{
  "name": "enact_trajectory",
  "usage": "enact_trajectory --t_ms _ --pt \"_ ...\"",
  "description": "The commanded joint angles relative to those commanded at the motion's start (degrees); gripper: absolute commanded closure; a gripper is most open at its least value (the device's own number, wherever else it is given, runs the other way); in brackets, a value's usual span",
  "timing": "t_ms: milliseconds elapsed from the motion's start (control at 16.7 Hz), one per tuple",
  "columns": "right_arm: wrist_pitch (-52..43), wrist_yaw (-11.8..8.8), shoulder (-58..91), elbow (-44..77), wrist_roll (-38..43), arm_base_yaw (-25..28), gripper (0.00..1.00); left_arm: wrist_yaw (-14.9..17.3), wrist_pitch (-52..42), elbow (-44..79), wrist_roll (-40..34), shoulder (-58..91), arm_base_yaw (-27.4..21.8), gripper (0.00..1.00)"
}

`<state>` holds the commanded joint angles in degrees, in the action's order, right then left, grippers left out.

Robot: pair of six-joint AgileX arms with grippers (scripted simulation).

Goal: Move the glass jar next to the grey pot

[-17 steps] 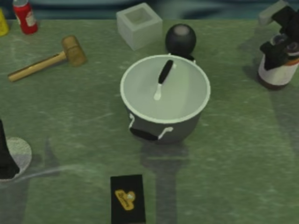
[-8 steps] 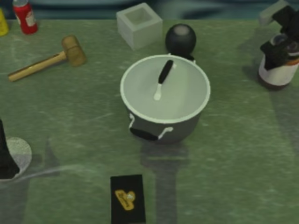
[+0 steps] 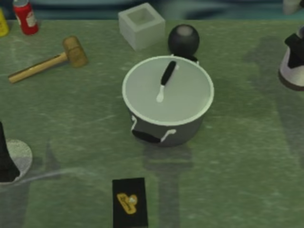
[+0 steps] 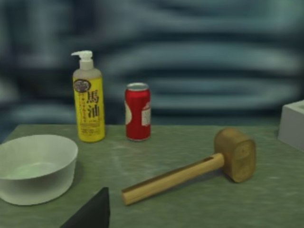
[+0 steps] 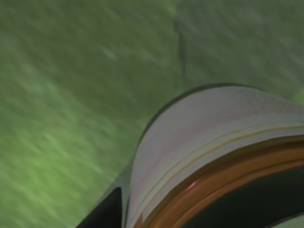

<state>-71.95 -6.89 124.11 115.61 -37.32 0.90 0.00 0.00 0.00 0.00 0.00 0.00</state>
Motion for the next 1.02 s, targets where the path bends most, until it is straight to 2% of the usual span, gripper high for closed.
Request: enact_trajectory --t_ms 180,600,780,1020 --pt "-0.5 -0.1 -5.4 -5.3 -0.1 0.3 1.00 0.0 0.0 0.0 0.0 0.0 0.0 0.00" --pt "-0.3 0.1 -5.8 -5.9 0.7 0.3 1.00 0.0 0.0 0.0 0.0 0.0 0.0 0.00" --pt "1.1 1.2 -5.9 -7.4 6.3 2.1 1.00 0.0 0.0 0.0 0.0 0.0 0.0 0.00" --pt "4.7 3.9 -6.4 -11.1 21.1 6.3 1.00 0.0 0.0 0.0 0.0 0.0 0.0 0.00"
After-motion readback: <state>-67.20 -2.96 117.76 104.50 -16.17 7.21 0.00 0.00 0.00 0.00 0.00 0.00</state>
